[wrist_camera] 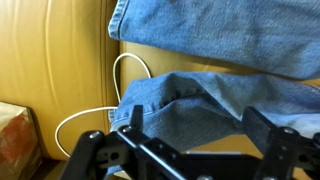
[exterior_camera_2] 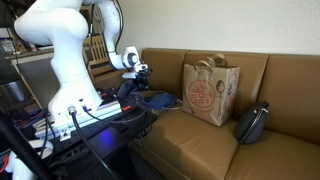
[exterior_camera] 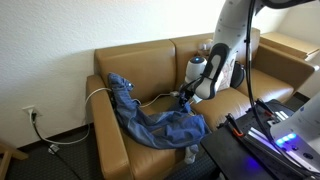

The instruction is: Fold the trouser

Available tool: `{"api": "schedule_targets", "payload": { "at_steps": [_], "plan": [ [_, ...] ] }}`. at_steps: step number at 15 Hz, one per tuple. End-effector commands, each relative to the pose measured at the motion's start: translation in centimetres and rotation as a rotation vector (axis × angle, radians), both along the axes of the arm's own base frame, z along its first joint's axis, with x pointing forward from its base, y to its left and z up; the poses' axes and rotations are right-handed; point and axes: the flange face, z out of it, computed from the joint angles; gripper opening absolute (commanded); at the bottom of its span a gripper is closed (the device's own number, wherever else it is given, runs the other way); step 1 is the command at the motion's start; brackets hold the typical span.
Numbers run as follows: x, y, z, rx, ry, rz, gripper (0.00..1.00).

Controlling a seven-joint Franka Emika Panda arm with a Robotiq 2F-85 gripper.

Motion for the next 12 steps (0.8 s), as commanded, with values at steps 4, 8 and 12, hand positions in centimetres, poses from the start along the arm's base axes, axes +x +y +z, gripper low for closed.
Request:
{"api": "schedule_targets", "payload": {
  "at_steps": [4, 8, 12],
  "plan": [
    [-2.5, -4.3, -11.6, 0.048, 0.006, -0.125, 1.0],
    [-3.1, -6.4, -14.4, 0.116, 0.012, -0.161, 1.0],
    [0.1, -6.0, -14.6, 0.253, -0.01, -0.226, 1.0]
  ]
}}
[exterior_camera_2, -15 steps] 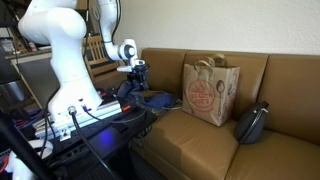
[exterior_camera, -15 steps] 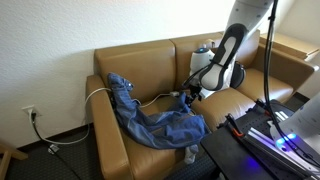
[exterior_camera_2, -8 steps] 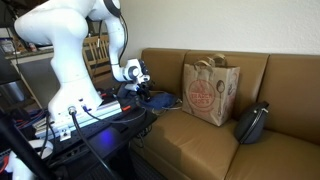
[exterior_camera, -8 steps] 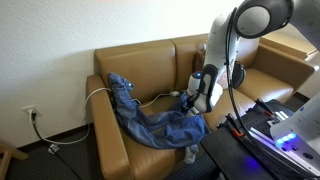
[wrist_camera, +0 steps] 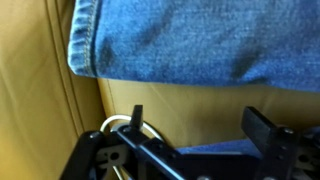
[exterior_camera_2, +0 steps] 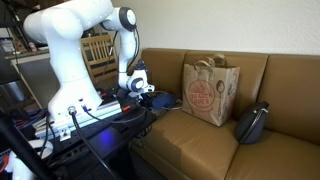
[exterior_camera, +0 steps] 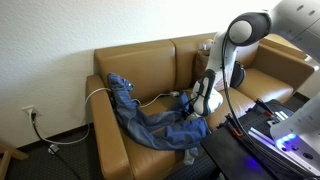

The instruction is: Fold the trouser

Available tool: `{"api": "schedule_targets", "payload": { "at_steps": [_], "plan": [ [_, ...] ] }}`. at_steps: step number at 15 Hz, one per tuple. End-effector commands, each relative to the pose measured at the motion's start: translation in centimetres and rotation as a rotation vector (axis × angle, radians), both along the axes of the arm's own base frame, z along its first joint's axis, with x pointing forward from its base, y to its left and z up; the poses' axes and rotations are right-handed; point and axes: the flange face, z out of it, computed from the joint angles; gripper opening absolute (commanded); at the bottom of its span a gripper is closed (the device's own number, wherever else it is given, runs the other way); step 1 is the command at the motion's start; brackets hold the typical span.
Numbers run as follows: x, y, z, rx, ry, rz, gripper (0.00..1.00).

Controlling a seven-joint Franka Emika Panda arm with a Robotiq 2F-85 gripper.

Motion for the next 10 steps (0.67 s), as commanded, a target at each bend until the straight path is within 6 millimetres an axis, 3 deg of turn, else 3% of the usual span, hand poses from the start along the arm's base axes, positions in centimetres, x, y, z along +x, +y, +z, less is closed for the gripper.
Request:
{"api": "schedule_targets", "payload": {
  "at_steps": [1, 2, 3, 4, 6, 10],
  "plan": [
    [2.4, 0.0, 0.0, 0.117, -0.039, -0.062, 1.0],
    [2.9, -0.2, -0.1, 0.127, -0.045, -0.08, 1.0],
    [3.3, -0.2, -0.1, 0.132, -0.046, -0.089, 0.75],
    [3.8, -0.4, -0.2, 0.134, -0.053, -0.094, 0.74],
    [4.7, -0.1, -0.4, 0.137, -0.059, -0.103, 0.6],
    [6.5, 3.0, -0.1, 0.143, -0.081, -0.047, 0.32]
  ]
}}
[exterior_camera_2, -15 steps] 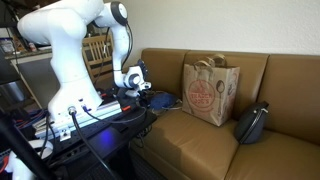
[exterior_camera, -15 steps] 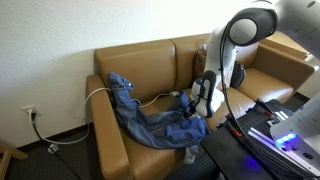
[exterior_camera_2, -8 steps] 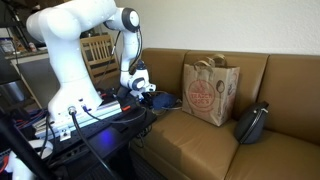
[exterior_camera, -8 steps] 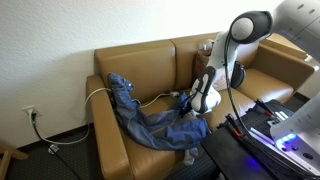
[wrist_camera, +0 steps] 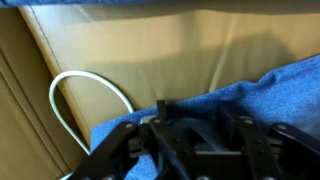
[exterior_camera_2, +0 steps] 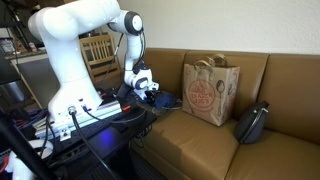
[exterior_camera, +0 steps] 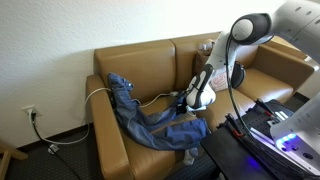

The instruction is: Fold the trouser

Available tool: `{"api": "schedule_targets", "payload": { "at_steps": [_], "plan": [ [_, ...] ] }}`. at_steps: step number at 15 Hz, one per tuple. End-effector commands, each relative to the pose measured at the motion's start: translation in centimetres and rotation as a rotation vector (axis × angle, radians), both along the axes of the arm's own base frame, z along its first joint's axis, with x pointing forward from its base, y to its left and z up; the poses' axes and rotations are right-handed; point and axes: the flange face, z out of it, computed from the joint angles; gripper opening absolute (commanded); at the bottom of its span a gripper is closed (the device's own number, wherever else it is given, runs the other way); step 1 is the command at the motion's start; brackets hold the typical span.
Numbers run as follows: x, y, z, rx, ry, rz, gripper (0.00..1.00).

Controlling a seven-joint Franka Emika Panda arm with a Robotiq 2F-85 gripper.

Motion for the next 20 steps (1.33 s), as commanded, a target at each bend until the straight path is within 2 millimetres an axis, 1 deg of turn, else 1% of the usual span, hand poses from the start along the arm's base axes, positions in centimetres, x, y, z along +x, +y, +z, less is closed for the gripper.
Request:
{"api": "schedule_targets", "payload": {
  "at_steps": [1, 4, 5, 6, 8, 9, 11, 13, 16, 17, 19, 20],
  "plan": [
    [1.6, 3.2, 0.6, 0.006, -0.032, 0.068, 0.24],
    [2.3, 6.4, 1.7, -0.026, -0.074, 0.147, 0.05],
    [2.5, 7.5, 2.1, -0.031, -0.092, 0.176, 0.0],
    [2.6, 8.9, 2.8, -0.027, -0.11, 0.204, 0.0],
    [2.9, 12.1, 5.1, -0.036, -0.18, 0.275, 0.0],
    [3.1, 13.7, 6.5, -0.037, -0.216, 0.307, 0.01],
    [3.9, 17.1, 10.3, -0.041, -0.315, 0.372, 0.01],
    [5.1, 19.6, 14.0, -0.035, -0.404, 0.405, 0.01],
    [6.7, 22.4, 19.6, 0.006, -0.529, 0.413, 0.01],
    [6.9, 22.8, 20.8, 0.016, -0.568, 0.416, 0.01],
    [9.1, 24.8, 23.9, 0.03, -0.623, 0.423, 0.01],
    [9.6, 25.4, 25.0, 0.036, -0.645, 0.428, 0.01]
  ]
}}
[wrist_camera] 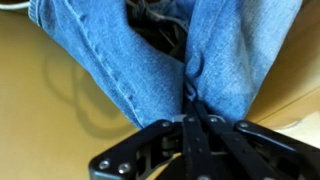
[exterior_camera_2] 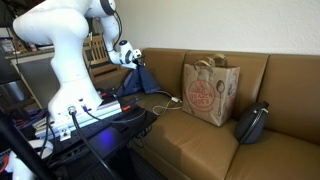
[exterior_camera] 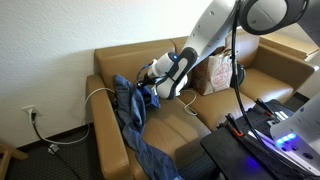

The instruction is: Fold the trouser

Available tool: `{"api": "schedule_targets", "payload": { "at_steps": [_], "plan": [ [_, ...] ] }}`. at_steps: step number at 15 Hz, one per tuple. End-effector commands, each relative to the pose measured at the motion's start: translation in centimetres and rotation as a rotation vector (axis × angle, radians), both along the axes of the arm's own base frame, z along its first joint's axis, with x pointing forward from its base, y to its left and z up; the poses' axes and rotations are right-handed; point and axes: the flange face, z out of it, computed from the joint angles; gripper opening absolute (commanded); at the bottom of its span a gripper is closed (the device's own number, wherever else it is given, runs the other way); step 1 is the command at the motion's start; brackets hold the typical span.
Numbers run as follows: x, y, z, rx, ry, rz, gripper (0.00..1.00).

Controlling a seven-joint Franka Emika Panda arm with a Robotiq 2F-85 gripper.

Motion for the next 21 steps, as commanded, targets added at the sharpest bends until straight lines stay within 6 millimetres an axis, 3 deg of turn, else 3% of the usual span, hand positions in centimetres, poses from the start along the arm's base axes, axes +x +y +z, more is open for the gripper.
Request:
{"api": "schedule_targets", "payload": {
  "at_steps": [1, 2, 3, 4, 6, 8, 10, 12, 13, 17, 18, 21],
  "plan": [
    [2.2, 1.7, 4.2, 0.012, -0.098, 0.021, 0.01],
    [1.9, 1.5, 4.4, 0.01, -0.091, 0.033, 0.28],
    [1.3, 1.2, 4.0, -0.014, -0.059, 0.072, 0.29],
    [2.5, 2.2, 4.2, -0.027, -0.009, 0.084, 0.34],
    [7.0, 2.9, 4.2, 0.032, 0.066, 0.137, 0.49],
    [8.0, 3.8, 2.7, 0.079, 0.136, 0.187, 0.63],
    [10.7, 1.8, 1.4, 0.146, 0.217, 0.234, 0.77],
    [11.8, 0.4, -1.3, 0.195, 0.307, 0.305, 0.91],
    [12.0, 0.0, -2.7, 0.208, 0.359, 0.343, 0.98],
    [9.7, 0.8, -9.0, 0.183, 0.607, 0.473, 1.0],
    [8.5, 1.7, -7.8, 0.177, 0.666, 0.507, 1.0],
    [5.5, 3.8, -9.1, 0.149, 0.855, 0.573, 1.0]
  ]
}}
